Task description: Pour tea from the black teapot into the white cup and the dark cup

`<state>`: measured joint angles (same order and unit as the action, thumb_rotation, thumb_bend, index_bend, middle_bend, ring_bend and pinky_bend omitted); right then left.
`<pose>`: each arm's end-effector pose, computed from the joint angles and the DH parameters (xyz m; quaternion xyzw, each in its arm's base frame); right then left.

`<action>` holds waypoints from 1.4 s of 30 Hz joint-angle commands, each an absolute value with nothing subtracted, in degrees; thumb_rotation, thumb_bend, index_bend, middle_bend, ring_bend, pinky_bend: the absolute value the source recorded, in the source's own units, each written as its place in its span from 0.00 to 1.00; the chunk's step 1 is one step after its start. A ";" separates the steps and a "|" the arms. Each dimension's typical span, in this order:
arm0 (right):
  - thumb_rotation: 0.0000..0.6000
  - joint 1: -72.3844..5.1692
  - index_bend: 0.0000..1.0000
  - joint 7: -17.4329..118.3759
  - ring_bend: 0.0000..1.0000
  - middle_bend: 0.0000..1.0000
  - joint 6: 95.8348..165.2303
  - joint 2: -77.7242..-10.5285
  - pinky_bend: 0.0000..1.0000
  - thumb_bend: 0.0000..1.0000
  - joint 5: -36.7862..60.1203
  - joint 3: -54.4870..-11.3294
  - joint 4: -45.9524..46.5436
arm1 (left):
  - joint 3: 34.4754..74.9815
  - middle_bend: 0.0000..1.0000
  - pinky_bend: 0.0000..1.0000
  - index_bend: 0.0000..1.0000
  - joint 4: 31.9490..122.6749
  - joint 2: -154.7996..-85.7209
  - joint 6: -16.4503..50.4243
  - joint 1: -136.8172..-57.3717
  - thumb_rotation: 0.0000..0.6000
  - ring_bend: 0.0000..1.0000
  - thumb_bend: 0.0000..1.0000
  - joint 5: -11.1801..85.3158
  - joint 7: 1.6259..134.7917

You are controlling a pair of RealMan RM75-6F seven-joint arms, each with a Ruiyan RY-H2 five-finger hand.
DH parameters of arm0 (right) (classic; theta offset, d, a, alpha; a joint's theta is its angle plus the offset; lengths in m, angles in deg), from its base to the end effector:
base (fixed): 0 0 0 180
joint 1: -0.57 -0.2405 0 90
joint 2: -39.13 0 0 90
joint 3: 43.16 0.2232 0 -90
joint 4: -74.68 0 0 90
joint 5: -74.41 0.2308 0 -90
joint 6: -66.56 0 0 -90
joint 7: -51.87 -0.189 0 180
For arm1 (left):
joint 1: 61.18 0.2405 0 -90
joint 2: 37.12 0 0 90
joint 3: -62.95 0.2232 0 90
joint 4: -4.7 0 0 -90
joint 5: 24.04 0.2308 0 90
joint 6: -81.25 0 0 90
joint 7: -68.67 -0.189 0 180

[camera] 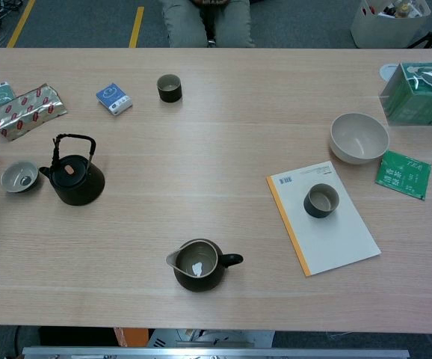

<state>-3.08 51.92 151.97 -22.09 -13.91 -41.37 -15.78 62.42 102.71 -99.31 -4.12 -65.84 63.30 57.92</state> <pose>-0.3012 -0.2155 0.1393 0.6187 -0.3631 0.3616 0.5955 -0.2718 0.2132 0.1176 -0.6324 -0.3551 -0.3458 0.5953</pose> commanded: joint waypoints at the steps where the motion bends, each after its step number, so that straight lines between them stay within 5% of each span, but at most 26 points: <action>1: 1.00 -3.11 0.36 51.61 0.18 0.32 151.98 -21.95 0.22 0.11 -13.89 -41.24 -15.55 | 62.44 0.15 0.11 0.15 103.05 -99.30 -3.94 -65.92 1.00 0.09 0.28 63.29 57.40; 15: 1.00 -4.05 0.36 52.08 0.18 0.32 153.51 -23.13 0.22 0.11 -15.01 -39.69 -14.91 | 60.60 0.21 0.09 0.17 103.67 -98.52 -0.22 -69.63 1.00 0.11 0.28 63.63 56.64; 30: 1.00 -5.80 0.36 53.43 0.18 0.32 151.84 -23.39 0.22 0.12 -15.27 -39.19 -16.11 | 57.92 0.25 0.07 0.17 105.09 -97.90 14.22 -79.74 0.99 0.17 0.22 59.82 58.90; 37: 1.00 -5.89 0.36 52.89 0.18 0.32 151.46 -23.45 0.22 0.12 -14.98 -39.37 -15.65 | 57.75 0.25 0.07 0.18 106.23 -99.17 20.01 -83.46 0.68 0.18 0.17 56.30 56.24; 40: 1.00 -5.59 0.36 52.69 0.18 0.32 151.65 -23.31 0.22 0.12 -14.62 -39.44 -15.45 | 57.95 0.25 0.07 0.18 105.19 -100.92 21.13 -84.50 0.65 0.18 0.17 55.64 55.26; 42: 1.00 -5.41 0.36 52.65 0.18 0.32 151.78 -23.20 0.22 0.12 -14.44 -39.49 -15.40 | 58.06 0.24 0.07 0.18 104.34 -102.11 21.85 -85.18 0.72 0.18 0.17 55.41 55.00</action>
